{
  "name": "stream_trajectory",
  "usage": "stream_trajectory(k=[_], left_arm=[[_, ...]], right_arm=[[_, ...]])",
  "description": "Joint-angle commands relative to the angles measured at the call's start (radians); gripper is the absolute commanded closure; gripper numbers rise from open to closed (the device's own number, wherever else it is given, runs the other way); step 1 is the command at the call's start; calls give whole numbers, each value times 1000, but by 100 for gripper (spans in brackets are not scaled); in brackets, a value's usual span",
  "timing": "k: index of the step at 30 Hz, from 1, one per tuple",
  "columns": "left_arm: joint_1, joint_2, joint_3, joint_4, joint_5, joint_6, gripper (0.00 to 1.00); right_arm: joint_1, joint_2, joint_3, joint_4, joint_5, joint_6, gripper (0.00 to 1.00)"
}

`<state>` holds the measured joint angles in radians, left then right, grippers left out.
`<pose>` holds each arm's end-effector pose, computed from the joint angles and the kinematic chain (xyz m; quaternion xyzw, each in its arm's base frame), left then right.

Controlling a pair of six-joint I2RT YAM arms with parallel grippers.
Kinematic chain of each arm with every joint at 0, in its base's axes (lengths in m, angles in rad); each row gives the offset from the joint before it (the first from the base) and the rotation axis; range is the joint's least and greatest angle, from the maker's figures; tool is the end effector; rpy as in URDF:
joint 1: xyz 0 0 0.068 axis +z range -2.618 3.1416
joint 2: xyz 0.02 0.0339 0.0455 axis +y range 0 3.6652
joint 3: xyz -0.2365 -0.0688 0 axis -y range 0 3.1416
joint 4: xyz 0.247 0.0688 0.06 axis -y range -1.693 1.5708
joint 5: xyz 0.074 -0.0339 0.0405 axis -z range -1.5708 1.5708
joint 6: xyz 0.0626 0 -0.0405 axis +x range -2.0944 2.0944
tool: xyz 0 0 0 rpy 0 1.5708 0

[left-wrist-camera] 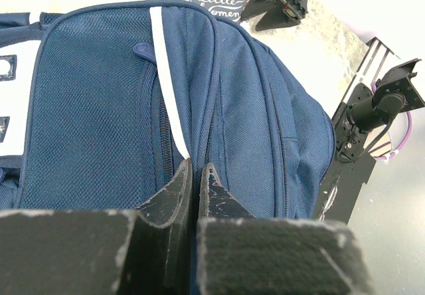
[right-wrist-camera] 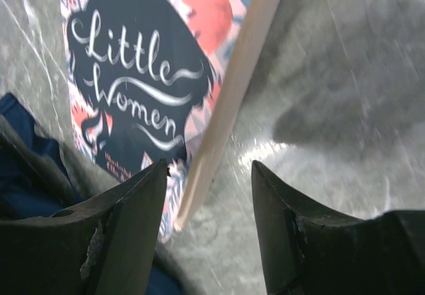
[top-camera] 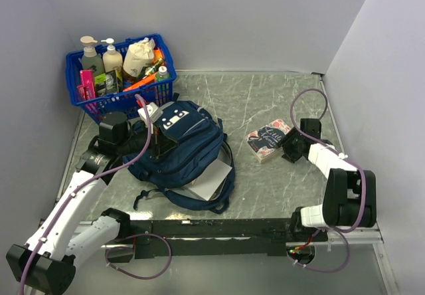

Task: Pack the student bag
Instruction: Pick up the book from the center of the board.

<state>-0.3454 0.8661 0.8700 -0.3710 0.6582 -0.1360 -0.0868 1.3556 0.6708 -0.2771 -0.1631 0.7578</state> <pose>0.2024 -0.1135 0.3103 0.2635 0.7567 -0.3864 0.4568 0.2763 -0.0138 0.1234 0.3674 0.8773 0.1717 0.2565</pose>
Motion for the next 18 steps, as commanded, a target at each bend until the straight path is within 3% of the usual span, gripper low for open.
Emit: stream_trajectory(k=[1, 8, 12, 18], left_arm=[[0, -45, 32, 155, 83, -17, 99], [0, -39, 35, 152, 83, -10, 99], [0, -35, 34, 155, 89, -13, 99], [-1, -33, 35, 153, 93, -13, 99]], right_arm=[[-7, 62, 65, 96, 13, 26, 41], [-7, 106, 84, 127, -7, 34, 45], [-13, 109, 84, 131, -26, 35, 53], [-13, 66, 93, 122, -33, 32, 54]])
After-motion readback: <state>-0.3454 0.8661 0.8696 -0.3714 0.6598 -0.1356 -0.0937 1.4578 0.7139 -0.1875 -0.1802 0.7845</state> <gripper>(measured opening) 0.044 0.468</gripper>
